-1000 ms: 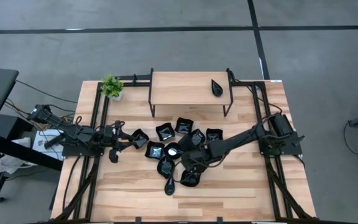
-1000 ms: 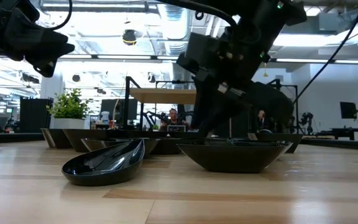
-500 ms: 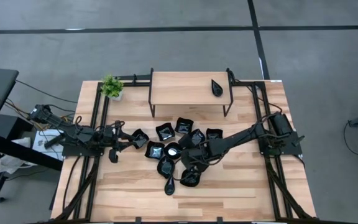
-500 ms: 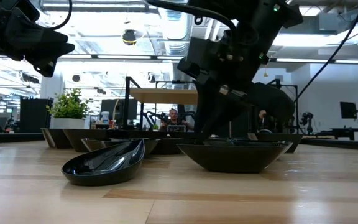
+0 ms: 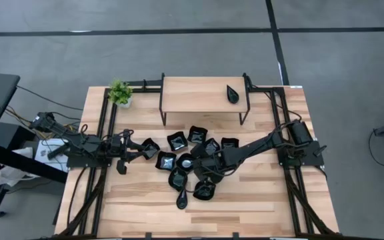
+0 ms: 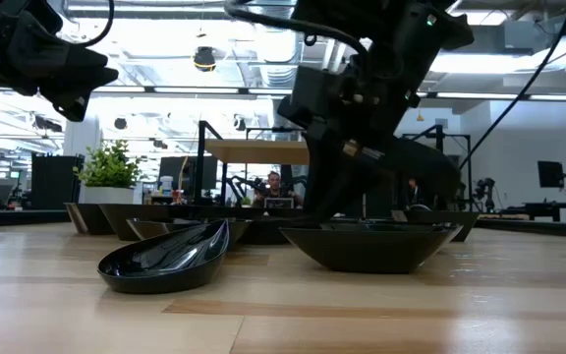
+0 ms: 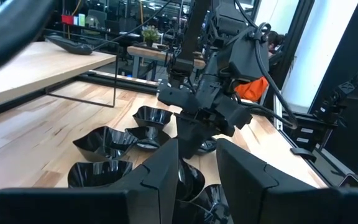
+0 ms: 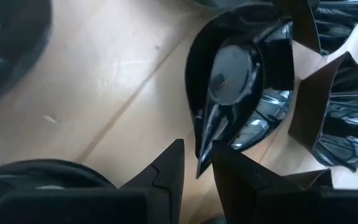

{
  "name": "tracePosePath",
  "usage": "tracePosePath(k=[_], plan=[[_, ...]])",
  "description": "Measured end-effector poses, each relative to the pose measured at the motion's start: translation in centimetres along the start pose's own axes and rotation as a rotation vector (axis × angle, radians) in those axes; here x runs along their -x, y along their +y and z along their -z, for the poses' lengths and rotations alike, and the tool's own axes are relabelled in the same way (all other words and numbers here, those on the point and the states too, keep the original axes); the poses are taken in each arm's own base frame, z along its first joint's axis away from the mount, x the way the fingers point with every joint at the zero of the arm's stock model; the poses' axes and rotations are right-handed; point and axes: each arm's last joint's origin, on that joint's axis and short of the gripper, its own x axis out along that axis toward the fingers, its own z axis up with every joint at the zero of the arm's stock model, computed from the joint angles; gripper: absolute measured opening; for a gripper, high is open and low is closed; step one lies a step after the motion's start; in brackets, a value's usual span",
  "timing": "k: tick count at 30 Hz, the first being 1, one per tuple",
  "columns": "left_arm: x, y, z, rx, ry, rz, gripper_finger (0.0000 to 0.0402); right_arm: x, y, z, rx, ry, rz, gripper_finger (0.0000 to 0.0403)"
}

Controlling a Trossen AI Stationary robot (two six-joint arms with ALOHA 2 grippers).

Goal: Pick & Place Mini shaped plates
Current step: Stack the black drop shaped plate on top of the black drop shaped plate on the shelf

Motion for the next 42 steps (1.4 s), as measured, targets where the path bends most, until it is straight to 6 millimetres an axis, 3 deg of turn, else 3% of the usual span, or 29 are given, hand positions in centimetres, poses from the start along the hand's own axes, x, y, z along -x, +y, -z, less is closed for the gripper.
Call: tracePosePath(k=[14,29,42], plan=[[0.00,-0.02,-0.11,0.006,-0.010,0.002,0.0112,-0.06,-0.17,0.13,0.000,0.004,0.003,0.0076],[0.00,-0.03,-0.17,0.009,-0.017,0.003,0.0112,-0.08,-0.24,0.23,0.002,0.009,0.001,0.0005],[0.00,-0.04,-0.23,0.012,-0.022,0.004,0.0112,-0.11,-0.33,0.32,0.007,0.018,0.011,0.0001]])
